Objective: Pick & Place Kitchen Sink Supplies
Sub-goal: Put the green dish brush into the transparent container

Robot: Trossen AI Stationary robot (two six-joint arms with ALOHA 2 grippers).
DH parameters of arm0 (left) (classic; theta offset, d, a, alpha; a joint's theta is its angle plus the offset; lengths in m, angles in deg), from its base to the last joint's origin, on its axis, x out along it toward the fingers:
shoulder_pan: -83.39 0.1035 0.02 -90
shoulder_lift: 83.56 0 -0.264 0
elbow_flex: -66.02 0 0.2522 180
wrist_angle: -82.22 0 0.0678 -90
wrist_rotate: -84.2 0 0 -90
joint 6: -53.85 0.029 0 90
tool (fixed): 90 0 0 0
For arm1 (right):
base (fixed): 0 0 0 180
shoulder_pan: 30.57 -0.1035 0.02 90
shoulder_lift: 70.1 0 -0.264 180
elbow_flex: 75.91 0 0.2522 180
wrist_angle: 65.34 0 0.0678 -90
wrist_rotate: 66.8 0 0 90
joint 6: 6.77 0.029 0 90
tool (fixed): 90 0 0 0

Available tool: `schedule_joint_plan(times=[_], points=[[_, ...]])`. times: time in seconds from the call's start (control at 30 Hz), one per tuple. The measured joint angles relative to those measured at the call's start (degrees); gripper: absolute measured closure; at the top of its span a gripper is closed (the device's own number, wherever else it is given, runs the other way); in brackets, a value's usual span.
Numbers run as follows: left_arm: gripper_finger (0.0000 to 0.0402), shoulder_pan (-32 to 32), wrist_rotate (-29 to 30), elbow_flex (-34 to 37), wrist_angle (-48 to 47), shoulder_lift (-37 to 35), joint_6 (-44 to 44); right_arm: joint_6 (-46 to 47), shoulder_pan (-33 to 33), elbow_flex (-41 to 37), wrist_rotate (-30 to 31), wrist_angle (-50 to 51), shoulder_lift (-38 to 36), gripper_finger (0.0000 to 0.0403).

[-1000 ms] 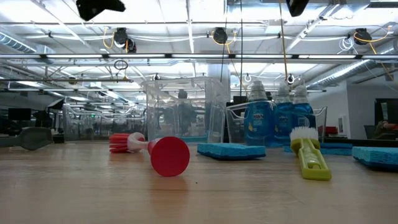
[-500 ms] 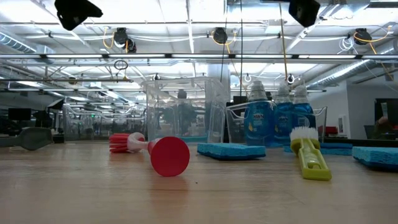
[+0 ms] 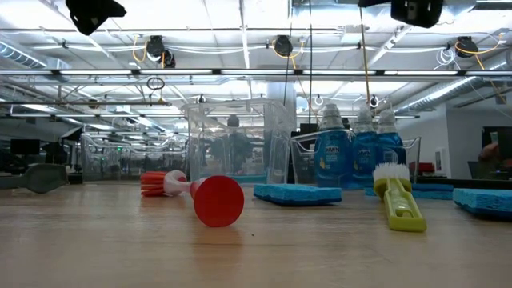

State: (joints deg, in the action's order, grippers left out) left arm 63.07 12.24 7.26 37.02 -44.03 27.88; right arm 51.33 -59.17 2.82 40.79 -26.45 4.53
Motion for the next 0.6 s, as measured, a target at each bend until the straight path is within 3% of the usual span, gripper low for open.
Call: schedule_joint_plan(times=[0.37,0.6], points=[[0.0192,0.00,0.00,0.00,-0.11,0.02,0.38,12.67,1.41,0.81,-8.96,4.50,4.02,0.0232],[0.0192,0.00,-0.02,0.00,-0.11,0.02,0.39,19.64,3.36,0.81,-10.40,10.16,4.11,0.0232]])
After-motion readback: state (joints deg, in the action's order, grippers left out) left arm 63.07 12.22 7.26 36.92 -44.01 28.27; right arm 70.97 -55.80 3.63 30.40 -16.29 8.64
